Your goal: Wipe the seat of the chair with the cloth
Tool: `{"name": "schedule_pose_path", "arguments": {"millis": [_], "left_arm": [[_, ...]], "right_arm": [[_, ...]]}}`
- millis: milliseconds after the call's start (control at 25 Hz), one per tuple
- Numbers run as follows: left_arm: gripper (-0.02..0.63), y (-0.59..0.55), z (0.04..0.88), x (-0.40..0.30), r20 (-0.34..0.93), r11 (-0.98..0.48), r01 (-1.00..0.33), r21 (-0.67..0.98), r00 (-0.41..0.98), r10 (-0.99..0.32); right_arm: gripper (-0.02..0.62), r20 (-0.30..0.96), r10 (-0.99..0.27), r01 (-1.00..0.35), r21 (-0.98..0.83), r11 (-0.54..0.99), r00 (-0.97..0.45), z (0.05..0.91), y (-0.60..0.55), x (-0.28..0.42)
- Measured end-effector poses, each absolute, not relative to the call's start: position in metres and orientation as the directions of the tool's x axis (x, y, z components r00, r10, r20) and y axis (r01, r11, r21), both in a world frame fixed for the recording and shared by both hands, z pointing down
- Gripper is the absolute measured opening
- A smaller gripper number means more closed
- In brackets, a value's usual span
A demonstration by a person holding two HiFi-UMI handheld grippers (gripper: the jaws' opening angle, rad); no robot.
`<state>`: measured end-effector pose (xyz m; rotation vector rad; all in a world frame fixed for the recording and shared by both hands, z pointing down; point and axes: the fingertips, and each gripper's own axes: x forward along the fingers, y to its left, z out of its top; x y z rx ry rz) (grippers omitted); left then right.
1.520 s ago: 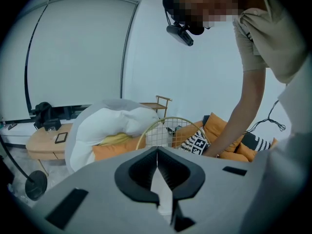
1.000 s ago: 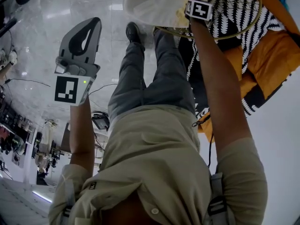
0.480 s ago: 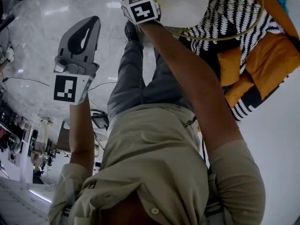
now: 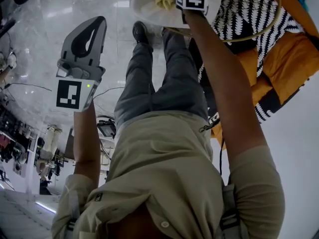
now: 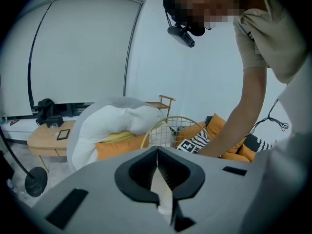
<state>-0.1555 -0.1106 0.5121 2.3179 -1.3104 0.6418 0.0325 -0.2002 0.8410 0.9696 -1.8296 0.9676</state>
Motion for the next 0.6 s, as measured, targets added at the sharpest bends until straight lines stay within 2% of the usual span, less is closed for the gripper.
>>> {"name": "schedule_pose_path", "arguments": {"millis": [160, 280, 400, 600], "left_arm": [[0.018, -0.118, 0.524, -0.144, 0.558, -0.479, -0.868, 0.130, 0.464, -0.689], [0.018, -0.119, 0.532, -0.135, 0.574, -0.505, -0.854, 0.126, 0.478, -0.665], [0.018, -0.121, 0.527, -0.127, 0.574, -0.518, -0.847, 0.122, 0.486, -0.659], [0.018, -0.120, 0.525, -0.128, 0.574, -0.523, -0.845, 0.112, 0.485, -0.660]], "right_arm": [[0.044, 0.969, -0.210, -0.973, -0.087, 0.213, -0.132, 0.882, -0.207, 0.178], [0.044, 0.976, -0.217, -0.990, -0.001, 0.139, -0.032, 0.876, -0.206, 0.248], [0.044, 0.973, -0.229, -0.986, 0.025, 0.168, -0.014, 0.866, -0.202, 0.270], [0.044, 0.974, -0.228, -0.982, 0.026, 0.189, -0.018, 0.872, -0.198, 0.253]]}}
